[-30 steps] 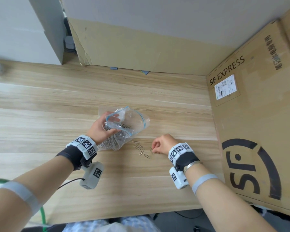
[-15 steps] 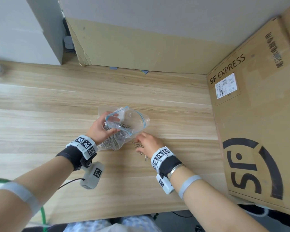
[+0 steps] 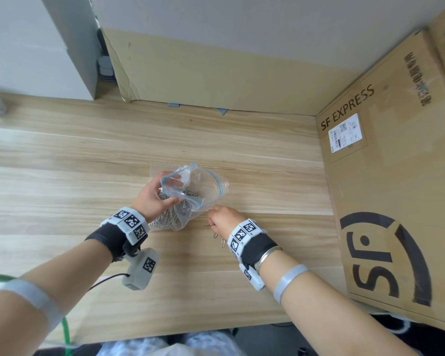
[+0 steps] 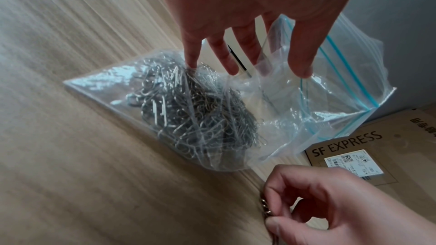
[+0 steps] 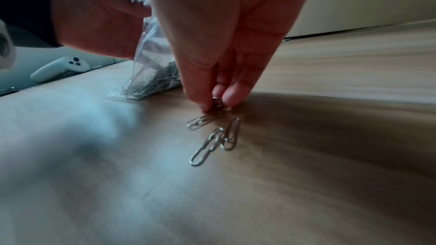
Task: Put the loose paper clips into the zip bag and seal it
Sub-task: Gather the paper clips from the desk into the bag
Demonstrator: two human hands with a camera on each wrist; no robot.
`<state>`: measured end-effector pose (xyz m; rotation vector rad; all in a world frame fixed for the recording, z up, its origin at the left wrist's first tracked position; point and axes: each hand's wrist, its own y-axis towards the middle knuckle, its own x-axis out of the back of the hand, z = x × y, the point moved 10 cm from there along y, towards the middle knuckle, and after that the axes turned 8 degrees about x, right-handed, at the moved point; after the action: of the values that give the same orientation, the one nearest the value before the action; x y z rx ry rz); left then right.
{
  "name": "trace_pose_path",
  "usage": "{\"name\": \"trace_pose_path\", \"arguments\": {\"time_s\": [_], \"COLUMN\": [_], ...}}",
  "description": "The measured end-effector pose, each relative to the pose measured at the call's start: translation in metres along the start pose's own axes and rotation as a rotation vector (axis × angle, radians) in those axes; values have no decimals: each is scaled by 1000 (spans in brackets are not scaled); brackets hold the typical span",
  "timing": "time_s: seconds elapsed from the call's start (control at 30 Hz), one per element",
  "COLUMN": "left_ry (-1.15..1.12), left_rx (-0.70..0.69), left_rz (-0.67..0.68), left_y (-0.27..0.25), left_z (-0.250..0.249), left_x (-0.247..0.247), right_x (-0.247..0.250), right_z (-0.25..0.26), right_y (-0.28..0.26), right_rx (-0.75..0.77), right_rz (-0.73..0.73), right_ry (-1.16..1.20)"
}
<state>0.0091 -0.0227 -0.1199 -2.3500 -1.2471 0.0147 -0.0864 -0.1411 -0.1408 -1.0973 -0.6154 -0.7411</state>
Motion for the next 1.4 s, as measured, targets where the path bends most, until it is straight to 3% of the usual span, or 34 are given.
{"name": "trace_pose_path", "arguments": {"time_s": [0.17,0.33,0.53,0.7,0.87,0.93,1.03,1.13,1.27,1.4], "left_ry": [3,3,26,31,14,15,6,8,2,-6], "left_rx": [-6,-2,-3,-4,4,7,-1,-9,-1,11], "left_rz": [-4,0,3,-4,-4,-7,-2,-1,1,7], "left_y": [0,0,1,0,-1,-1,-2,-2,-3,-2], "left_z": [-1,0,1,0,1,2,1,-2,-3,-2], "left_x": [0,0,-1,0,0,1,2,2,2,1], "right_x": [9,61,129,132,133,125,103,61,3,-20], "right_z": [-7,-19,-6,11,-30,-47,-64,-70,-47,-42], "right_y": [-9,-33,-32,-7,-26,-35,-40,-40,-29,-22], "right_rx": [-2,39,96,93,-2,-46,-117,-183,-15,36], "right_rz": [0,-86,-339,-390,-565,-571,-499,-297,50,117], "right_ry": [111,291,368,399,627,705,681,573,317,176]}}
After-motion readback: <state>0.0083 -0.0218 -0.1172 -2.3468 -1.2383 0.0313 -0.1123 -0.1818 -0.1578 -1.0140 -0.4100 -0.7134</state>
